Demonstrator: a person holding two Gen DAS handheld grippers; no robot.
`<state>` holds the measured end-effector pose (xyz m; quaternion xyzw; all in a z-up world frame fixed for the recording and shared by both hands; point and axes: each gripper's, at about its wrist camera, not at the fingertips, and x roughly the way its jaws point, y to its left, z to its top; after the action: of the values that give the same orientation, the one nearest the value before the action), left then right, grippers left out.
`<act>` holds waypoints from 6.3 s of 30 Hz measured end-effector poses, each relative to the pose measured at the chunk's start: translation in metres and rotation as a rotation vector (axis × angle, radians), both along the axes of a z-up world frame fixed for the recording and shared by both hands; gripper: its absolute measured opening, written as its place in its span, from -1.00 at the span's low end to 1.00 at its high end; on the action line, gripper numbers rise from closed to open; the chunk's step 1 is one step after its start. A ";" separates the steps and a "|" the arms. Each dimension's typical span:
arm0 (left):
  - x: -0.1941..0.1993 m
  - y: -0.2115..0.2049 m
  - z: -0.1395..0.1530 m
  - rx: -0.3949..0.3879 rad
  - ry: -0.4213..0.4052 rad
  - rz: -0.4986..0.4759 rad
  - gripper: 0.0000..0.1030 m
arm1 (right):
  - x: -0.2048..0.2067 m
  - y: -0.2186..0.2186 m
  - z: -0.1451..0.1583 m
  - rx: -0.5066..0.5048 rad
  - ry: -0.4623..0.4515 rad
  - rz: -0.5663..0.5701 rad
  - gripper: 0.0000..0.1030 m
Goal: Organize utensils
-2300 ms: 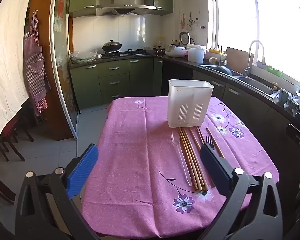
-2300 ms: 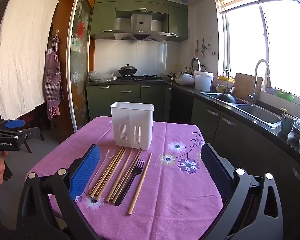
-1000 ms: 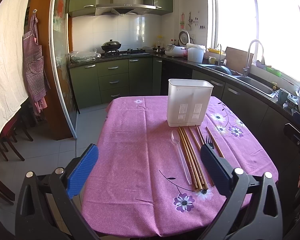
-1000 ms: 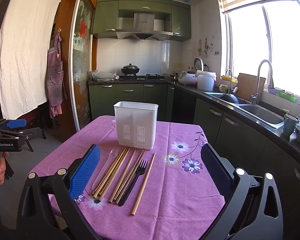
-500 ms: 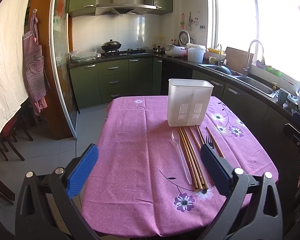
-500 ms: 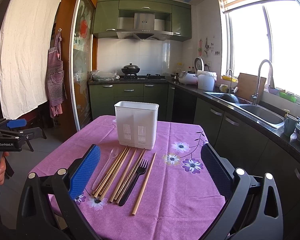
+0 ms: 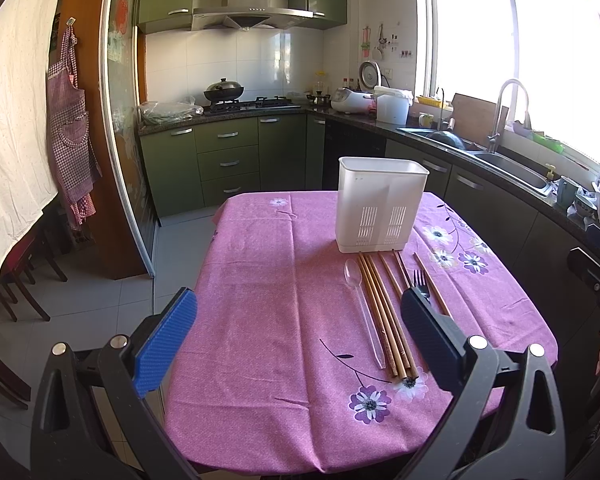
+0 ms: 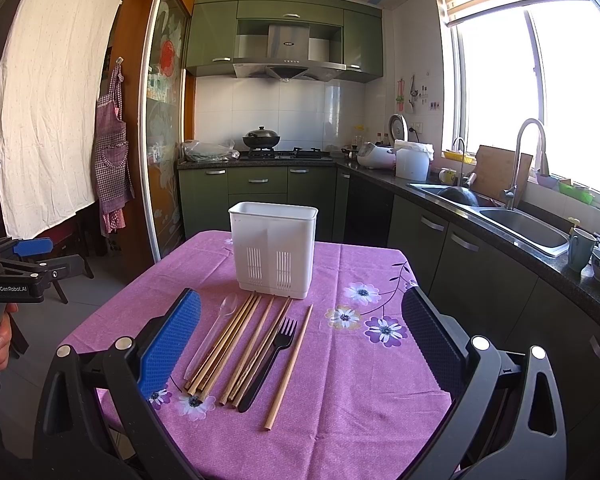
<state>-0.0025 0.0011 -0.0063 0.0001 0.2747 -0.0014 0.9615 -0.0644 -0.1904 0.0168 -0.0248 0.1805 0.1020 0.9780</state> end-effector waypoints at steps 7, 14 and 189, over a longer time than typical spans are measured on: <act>0.000 0.000 0.000 0.001 0.000 0.001 0.89 | 0.000 0.001 0.000 0.001 0.000 -0.001 0.93; 0.000 0.000 0.000 0.001 0.001 0.000 0.89 | 0.000 0.003 -0.003 0.002 0.001 0.003 0.93; 0.213 -0.042 0.030 -0.074 -0.003 -0.128 -0.69 | 0.289 0.058 0.048 0.131 -0.102 0.059 -0.81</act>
<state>0.2103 -0.0412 0.0241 -0.0179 0.2723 -0.0732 0.9593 0.2242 -0.1322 0.0648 0.0286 0.1226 0.1411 0.9820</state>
